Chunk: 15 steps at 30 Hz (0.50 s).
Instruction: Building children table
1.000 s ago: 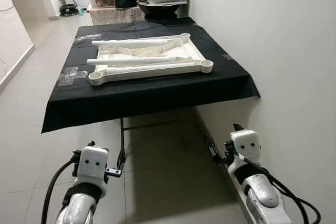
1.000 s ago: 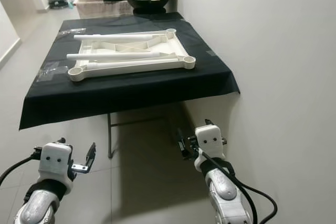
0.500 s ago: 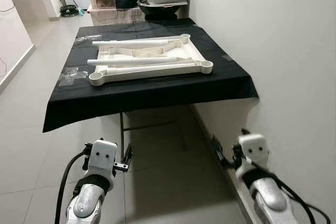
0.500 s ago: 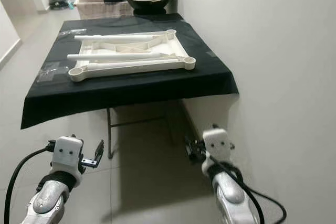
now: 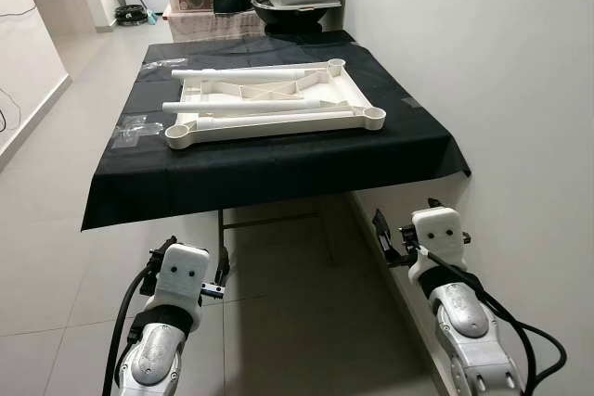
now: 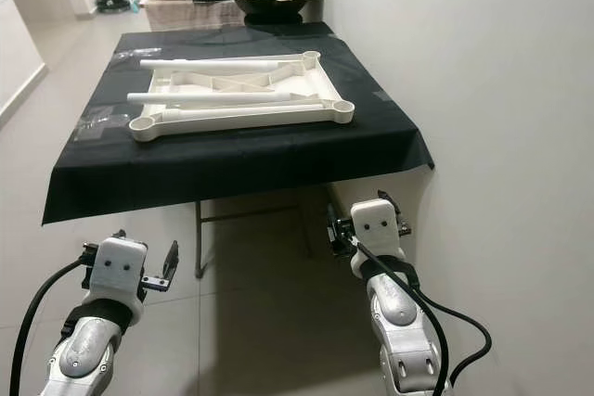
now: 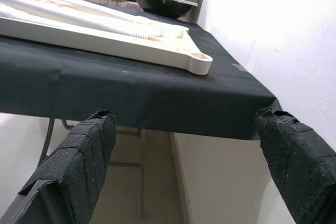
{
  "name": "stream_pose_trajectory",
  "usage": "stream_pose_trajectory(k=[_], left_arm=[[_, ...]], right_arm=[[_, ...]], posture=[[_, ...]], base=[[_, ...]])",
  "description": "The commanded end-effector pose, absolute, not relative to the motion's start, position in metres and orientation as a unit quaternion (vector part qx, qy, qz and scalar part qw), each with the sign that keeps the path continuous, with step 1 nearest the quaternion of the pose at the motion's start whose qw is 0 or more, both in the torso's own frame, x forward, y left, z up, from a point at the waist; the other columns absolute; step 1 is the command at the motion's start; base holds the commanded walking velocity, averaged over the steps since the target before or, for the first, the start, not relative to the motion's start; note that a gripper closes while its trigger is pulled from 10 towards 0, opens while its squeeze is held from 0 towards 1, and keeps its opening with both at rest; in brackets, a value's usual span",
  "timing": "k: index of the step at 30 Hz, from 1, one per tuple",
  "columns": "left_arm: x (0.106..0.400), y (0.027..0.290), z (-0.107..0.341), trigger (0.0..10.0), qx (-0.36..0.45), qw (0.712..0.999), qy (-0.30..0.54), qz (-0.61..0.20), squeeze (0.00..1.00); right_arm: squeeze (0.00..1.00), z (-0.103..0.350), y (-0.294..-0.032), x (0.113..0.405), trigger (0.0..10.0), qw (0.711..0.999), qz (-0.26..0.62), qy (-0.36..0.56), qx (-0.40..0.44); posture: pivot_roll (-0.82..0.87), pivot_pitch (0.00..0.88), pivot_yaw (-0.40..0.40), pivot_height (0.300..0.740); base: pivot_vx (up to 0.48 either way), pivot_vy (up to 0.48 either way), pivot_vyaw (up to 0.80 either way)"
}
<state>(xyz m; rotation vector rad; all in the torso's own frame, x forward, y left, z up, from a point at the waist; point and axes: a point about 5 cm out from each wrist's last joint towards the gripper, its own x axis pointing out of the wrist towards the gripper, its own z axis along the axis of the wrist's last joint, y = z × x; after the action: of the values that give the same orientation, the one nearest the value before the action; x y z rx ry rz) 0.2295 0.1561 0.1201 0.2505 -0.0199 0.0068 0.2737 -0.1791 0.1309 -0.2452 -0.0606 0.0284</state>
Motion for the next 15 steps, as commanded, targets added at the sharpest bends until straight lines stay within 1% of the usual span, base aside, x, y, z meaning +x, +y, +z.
stream_pose_trajectory(k=[1, 8, 15], left_arm=[[0.2269, 0.1566, 0.1198, 10.0, 0.135, 0.991, -0.015, 0.003, 0.0], [0.2278, 0.1594, 0.1174, 10.0, 0.12, 0.993, -0.009, 0.006, 0.0], [0.2285, 0.1602, 0.1145, 10.0, 0.106, 0.994, 0.001, 0.001, 0.0]], right_arm=[[0.0, 0.1287, -0.1747, 0.2742, 10.0, 0.993, 0.029, -0.033, -0.111], [0.0, 0.1288, -0.1676, 0.2773, 10.0, 0.992, 0.041, -0.04, -0.108], [0.0, 0.1282, -0.1683, 0.2778, 10.0, 0.994, 0.034, -0.041, -0.1]], posture=[[-0.01, 0.0, -0.039, 0.74], [-0.01, 0.0, -0.031, 0.74], [-0.03, 0.0, -0.015, 0.74]], base=[[0.0, 0.0, 0.0], [0.0, 0.0, 0.0], [0.0, 0.0, 0.0]])
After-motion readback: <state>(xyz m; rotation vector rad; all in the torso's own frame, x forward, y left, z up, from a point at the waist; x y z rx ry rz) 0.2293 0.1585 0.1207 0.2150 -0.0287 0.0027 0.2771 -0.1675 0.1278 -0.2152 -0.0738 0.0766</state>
